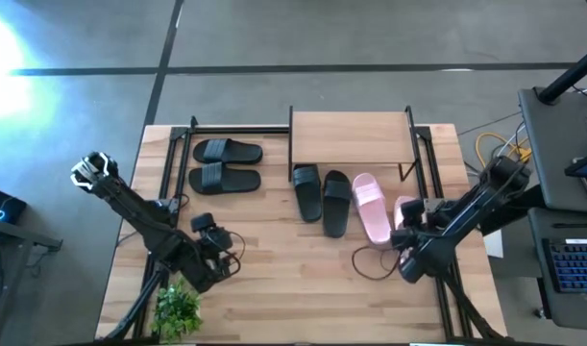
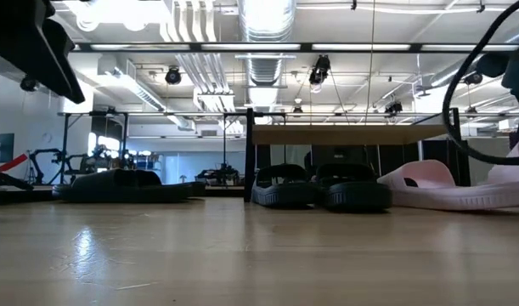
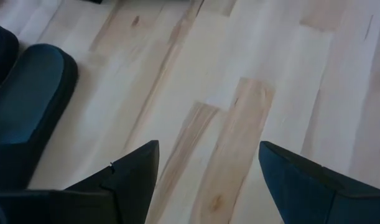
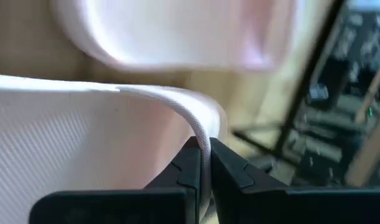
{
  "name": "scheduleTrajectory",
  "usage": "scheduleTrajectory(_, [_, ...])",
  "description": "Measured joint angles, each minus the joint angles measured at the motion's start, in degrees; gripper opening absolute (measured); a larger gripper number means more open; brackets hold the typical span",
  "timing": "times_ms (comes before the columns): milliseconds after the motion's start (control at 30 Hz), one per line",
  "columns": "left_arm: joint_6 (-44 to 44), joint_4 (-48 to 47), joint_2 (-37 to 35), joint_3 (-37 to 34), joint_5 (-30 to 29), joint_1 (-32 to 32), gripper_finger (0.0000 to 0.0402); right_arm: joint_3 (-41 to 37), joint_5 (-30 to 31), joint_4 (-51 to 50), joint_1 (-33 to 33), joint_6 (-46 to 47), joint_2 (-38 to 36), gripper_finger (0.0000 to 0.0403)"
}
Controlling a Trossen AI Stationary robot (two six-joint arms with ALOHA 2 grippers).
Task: Pick and place slides into the shelf
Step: Put the pink slide under the shelf
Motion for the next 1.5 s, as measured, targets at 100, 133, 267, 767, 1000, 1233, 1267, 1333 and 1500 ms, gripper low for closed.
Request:
scheduleTrajectory(100, [0.0,1.7,0.0,0.0,0.0,0.7,0.0260,0.3,0.4,4.3,0.0,-4.8,2.1,0.0015])
scheduleTrajectory(133, [0.0,1.8,0.0,0.0,0.0,0.9,0.0261,0.4,0.6,4.8,0.0,-5.5,3.0,0.0015])
scheduleTrajectory(267, [0.0,2.3,0.0,0.0,0.0,1.3,0.0260,0.9,2.1,4.9,-0.1,-5.2,5.8,0.0015])
scheduleTrajectory(767, [0.1,2.5,0.0,0.0,0.0,1.6,0.0261,2.8,9.3,3.8,-9.6,-3.1,7.7,0.0015])
scheduleTrajectory(1000, [0.2,2.5,0.0,0.0,0.0,1.6,0.0261,2.8,10.0,3.3,-13.0,-2.2,7.7,0.0015])
scheduleTrajectory(1233, [0.2,2.5,0.0,0.0,0.0,1.6,0.0261,2.8,10.1,3.3,-15.5,-2.2,7.7,0.0015])
scheduleTrajectory(1267, [0.2,2.5,0.0,0.1,0.0,1.6,0.0261,2.8,10.3,3.2,-15.9,-1.9,7.7,0.0015])
scheduleTrajectory(1333, [0.2,2.5,0.0,0.1,0.0,1.6,0.0261,2.8,10.4,2.8,-16.9,-1.7,7.7,0.0015])
scheduleTrajectory(1500, [0.2,2.5,0.0,0.1,0.0,1.6,0.0261,2.8,10.4,2.9,-18.7,-1.7,7.7,0.0016])
